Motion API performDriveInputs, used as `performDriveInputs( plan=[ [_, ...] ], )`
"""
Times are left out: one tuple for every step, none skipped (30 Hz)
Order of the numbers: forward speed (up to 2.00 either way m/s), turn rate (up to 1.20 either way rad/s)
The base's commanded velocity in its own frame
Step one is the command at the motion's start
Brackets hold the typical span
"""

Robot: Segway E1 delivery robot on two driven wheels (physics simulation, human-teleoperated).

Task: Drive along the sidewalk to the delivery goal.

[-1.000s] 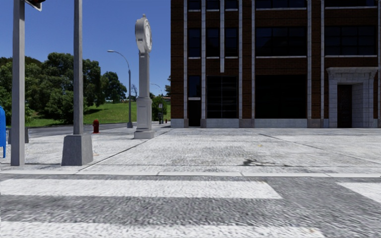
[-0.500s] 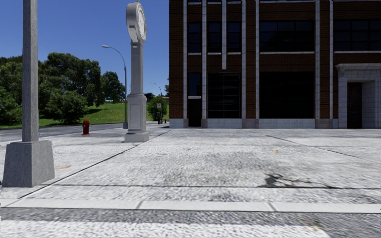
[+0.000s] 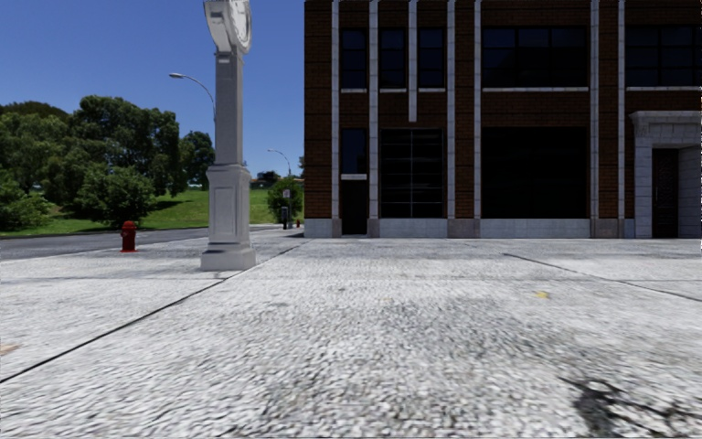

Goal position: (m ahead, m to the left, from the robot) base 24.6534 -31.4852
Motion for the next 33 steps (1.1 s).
performDriveInputs(
  plan=[
    [1.99,-0.31],
    [1.92,-0.32],
    [1.92,-0.32],
    [1.83,-0.32],
    [1.78,-0.32],
    [1.69,-0.32],
    [1.69,-0.32],
    [1.66,-0.32],
    [1.65,-0.33],
    [1.64,-0.33],
    [1.64,-0.33],
    [1.64,-0.37],
    [1.64,-0.39],
    [1.64,-0.41],
    [1.64,-0.44],
    [1.64,-0.44],
    [1.64,-0.49],
    [1.64,-0.51],
    [1.64,-0.52],
    [1.64,-0.52],
    [1.64,-0.52],
    [1.64,-0.52],
    [1.64,-0.53],
    [1.64,-0.53],
    [1.64,-0.54],
    [1.64,-0.55],
    [1.64,-0.55],
    [1.63,-0.55],
    [1.63,-0.55],
    [1.62,-0.55],
    [1.61,-0.56],
    [1.6,-0.58],
    [1.6,-0.58]
  ],
)
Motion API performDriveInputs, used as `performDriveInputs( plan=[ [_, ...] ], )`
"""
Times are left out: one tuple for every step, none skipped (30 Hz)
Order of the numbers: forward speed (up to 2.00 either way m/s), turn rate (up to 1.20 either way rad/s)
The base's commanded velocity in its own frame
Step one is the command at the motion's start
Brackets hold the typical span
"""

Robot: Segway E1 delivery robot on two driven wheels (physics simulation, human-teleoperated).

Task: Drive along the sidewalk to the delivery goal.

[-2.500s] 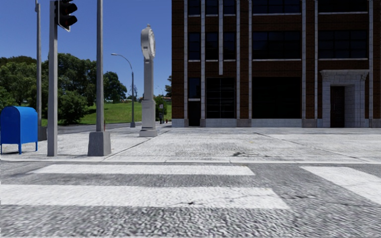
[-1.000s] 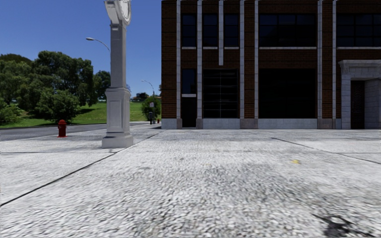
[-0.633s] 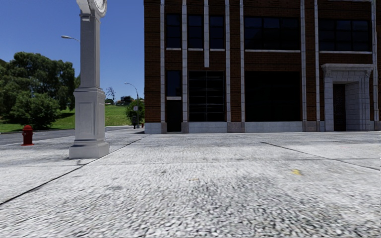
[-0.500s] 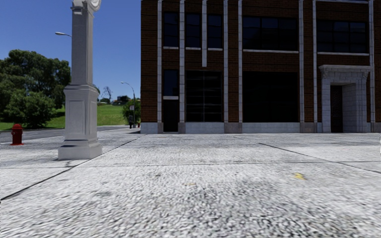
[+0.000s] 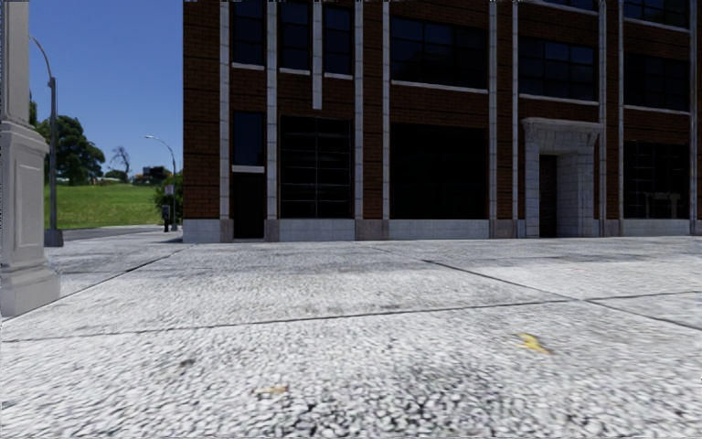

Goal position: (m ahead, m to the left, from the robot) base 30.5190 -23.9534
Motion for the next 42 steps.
performDriveInputs(
  plan=[
    [1.6,-0.6],
    [1.6,-0.62],
    [1.6,-0.62],
    [1.6,-0.62],
    [1.59,-0.62],
    [1.59,-0.62],
    [1.58,-0.62],
    [1.58,-0.62],
    [1.58,-0.62],
    [1.58,-0.62],
    [1.58,-0.62],
    [1.58,-0.62],
    [1.58,-0.62],
    [1.58,-0.62],
    [1.53,-0.62],
    [1.41,-0.62],
    [1.35,-0.62],
    [1.35,-0.62],
    [1.34,-0.62],
    [1.34,-0.62],
    [1.34,-0.62],
    [1.34,-0.62],
    [1.33,-0.62],
    [1.33,-0.62],
    [1.33,-0.62],
    [1.33,-0.62],
    [1.33,-0.62],
    [1.33,-0.62],
    [1.33,-0.62],
    [1.33,-0.62],
    [1.33,-0.62],
    [1.33,-0.62],
    [1.33,-0.62],
    [1.33,-0.62],
    [1.33,-0.62],
    [1.33,-0.62],
    [1.33,-0.62],
    [1.33,-0.62],
    [1.42,-0.62],
    [1.67,-0.62],
    [1.67,-0.62],
    [2.0,-0.62]
  ],
)
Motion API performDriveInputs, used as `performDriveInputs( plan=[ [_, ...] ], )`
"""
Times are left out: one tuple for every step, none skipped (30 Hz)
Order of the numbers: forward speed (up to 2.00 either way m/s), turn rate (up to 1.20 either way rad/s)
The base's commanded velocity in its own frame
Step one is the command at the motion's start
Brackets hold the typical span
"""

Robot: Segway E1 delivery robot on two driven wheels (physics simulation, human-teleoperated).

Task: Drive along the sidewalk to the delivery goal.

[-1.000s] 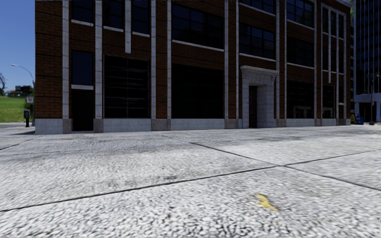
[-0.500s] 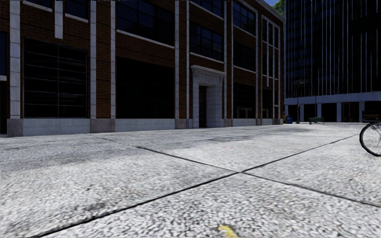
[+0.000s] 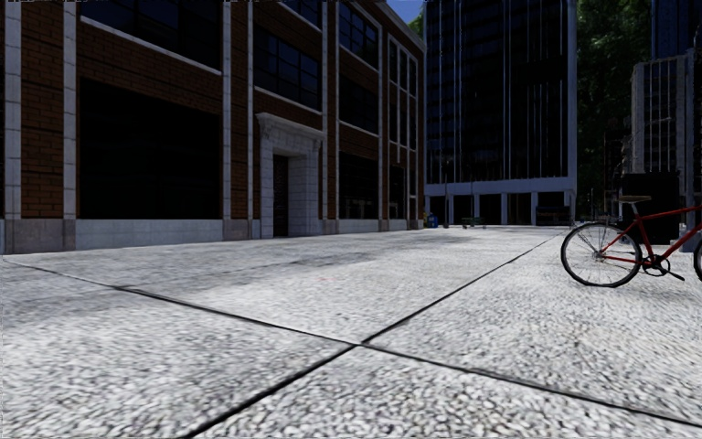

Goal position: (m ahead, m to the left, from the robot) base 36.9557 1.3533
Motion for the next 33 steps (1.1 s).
performDriveInputs(
  plan=[
    [2.0,-0.62],
    [2.0,-0.62],
    [2.0,-0.61],
    [2.0,-0.61],
    [2.0,-0.58],
    [2.0,-0.58],
    [2.0,-0.57],
    [2.0,-0.5],
    [2.0,-0.5],
    [2.0,-0.43],
    [2.0,-0.42],
    [2.0,-0.39],
    [2.0,-0.39],
    [2.0,-0.19],
    [2.0,0.0],
    [2.0,0.0],
    [2.0,0.0],
    [2.0,0.0],
    [2.0,0.0],
    [2.0,0.0],
    [2.0,0.0],
    [2.0,0.0],
    [2.0,0.0],
    [2.0,0.0],
    [2.0,0.0],
    [2.0,0.0],
    [2.0,0.0],
    [2.0,0.0],
    [2.0,0.0],
    [2.0,-0.08],
    [2.0,-0.17],
    [2.0,-0.17],
    [2.0,-0.2]
  ],
)
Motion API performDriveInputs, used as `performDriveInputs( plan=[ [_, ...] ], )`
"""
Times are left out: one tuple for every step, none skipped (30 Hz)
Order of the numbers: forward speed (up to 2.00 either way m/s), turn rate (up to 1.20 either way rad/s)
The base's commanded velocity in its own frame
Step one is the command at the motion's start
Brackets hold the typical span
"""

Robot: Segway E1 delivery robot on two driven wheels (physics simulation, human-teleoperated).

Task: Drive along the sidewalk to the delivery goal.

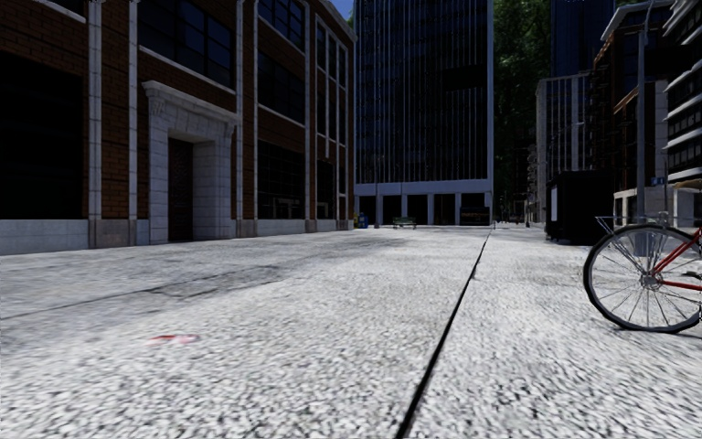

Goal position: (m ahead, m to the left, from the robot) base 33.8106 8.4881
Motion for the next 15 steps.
performDriveInputs(
  plan=[
    [2.0,-0.24],
    [2.0,-0.26],
    [2.0,-0.27],
    [2.0,-0.27],
    [2.0,-0.28],
    [2.0,-0.29],
    [2.0,-0.3],
    [2.0,-0.3],
    [2.0,-0.3],
    [2.0,-0.3],
    [2.0,-0.31],
    [2.0,-0.37],
    [2.0,-0.37],
    [2.0,-0.39],
    [2.0,-0.39]
  ],
)
